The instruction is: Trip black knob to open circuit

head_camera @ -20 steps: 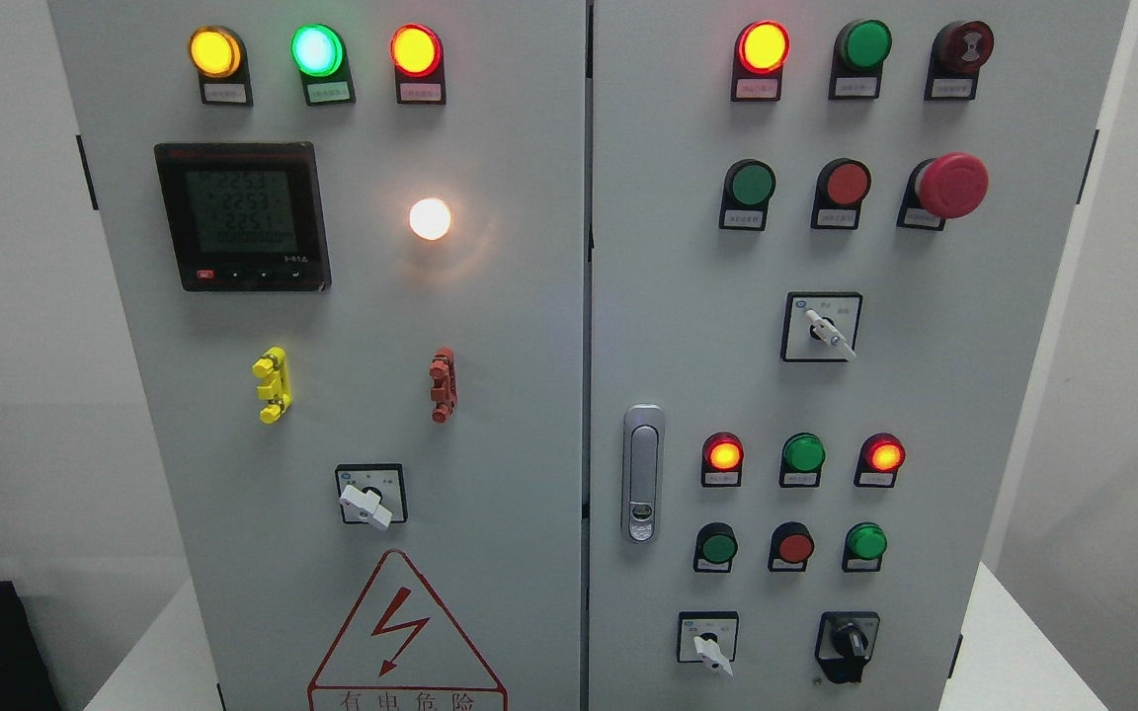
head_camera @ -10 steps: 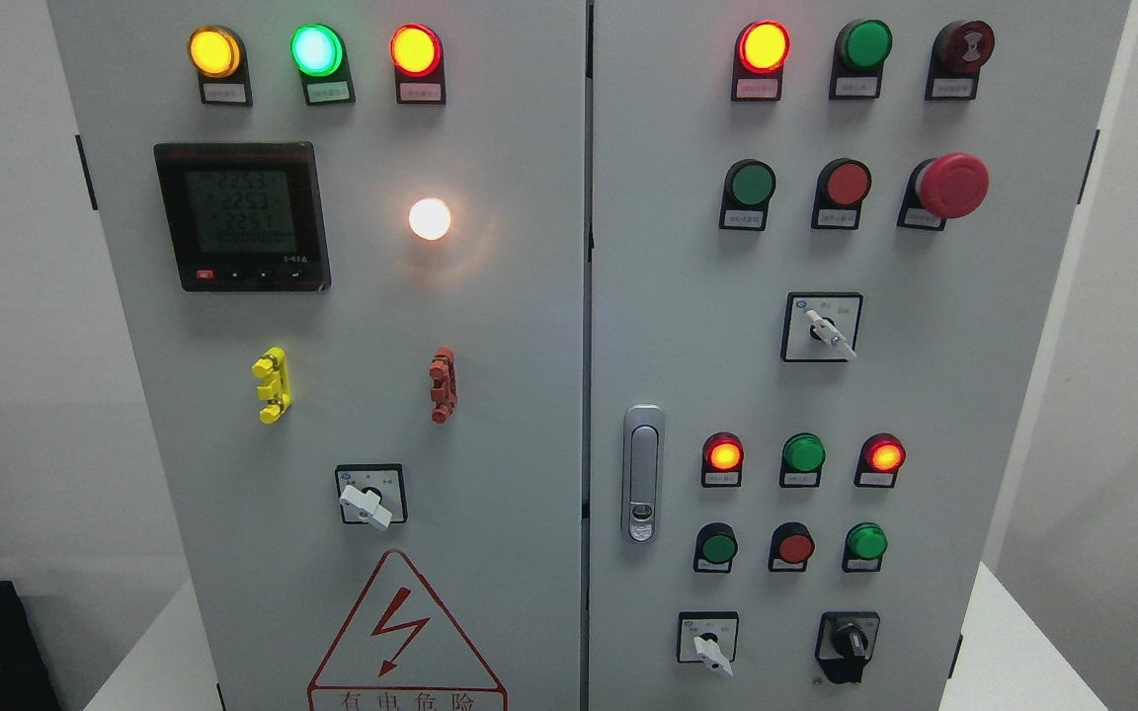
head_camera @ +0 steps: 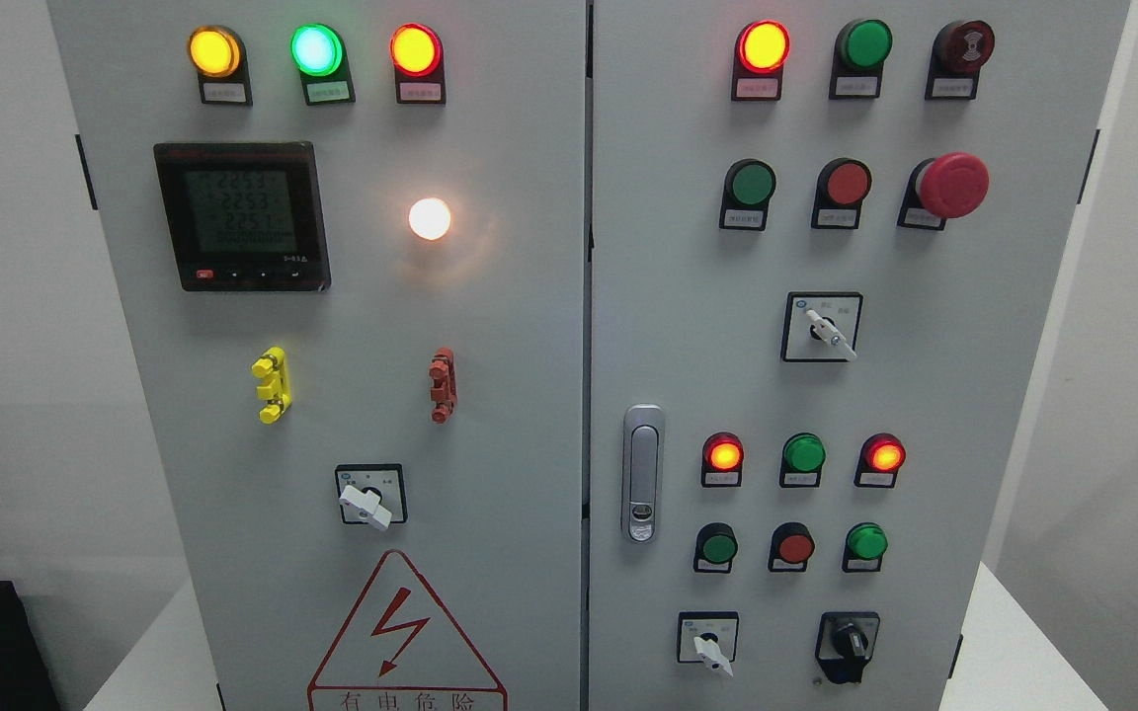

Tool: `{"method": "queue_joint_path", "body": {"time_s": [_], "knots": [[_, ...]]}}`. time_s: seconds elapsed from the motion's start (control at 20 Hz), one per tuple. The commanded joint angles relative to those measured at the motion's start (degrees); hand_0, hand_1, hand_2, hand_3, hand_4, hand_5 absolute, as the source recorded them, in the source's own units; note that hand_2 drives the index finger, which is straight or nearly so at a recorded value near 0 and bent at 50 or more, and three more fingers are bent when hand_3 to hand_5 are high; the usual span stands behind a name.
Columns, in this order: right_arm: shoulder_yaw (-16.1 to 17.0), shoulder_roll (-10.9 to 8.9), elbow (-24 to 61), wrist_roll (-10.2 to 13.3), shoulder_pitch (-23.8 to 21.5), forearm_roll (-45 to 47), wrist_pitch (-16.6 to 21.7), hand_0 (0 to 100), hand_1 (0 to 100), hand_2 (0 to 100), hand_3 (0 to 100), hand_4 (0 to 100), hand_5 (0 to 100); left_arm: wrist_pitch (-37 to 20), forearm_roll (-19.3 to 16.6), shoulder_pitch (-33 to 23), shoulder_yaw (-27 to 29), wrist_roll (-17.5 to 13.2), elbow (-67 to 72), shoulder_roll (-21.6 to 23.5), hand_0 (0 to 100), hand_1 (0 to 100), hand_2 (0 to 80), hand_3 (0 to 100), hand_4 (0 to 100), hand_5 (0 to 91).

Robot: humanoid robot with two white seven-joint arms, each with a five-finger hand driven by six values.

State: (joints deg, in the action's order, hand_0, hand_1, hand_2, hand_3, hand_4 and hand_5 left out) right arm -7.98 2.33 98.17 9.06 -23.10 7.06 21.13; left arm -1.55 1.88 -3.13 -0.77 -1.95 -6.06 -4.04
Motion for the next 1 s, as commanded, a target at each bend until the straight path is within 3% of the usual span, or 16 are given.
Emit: {"method": "queue_joint_path", "body": {"time_s": [0.0,0.65,0.95], "knots": [[0.0,-0.13,2.4,1.3,0.9,-0.1,-0.1,0,6,0,100,98,97,-0.1,0.1,0.2,0.1,0.0,0.0,0.0,12,39,0.0,0,0,0.0],[-0.2,-0.13,7.5,1.1,3.3,0.0,-3.0,0,5,0,100,100,100,-0.1,0.1,0.1,0.1,0.0,0.0,-0.1,12,39,0.0,0,0,0.0],[0.1,-0.22,8.6,-0.8,5.5,0.1,-6.0,0,6,0,100,100,100,-0.1,0.1,0.1,0.1,0.0,0.0,-0.1,12,39,0.0,0,0,0.0]]}}
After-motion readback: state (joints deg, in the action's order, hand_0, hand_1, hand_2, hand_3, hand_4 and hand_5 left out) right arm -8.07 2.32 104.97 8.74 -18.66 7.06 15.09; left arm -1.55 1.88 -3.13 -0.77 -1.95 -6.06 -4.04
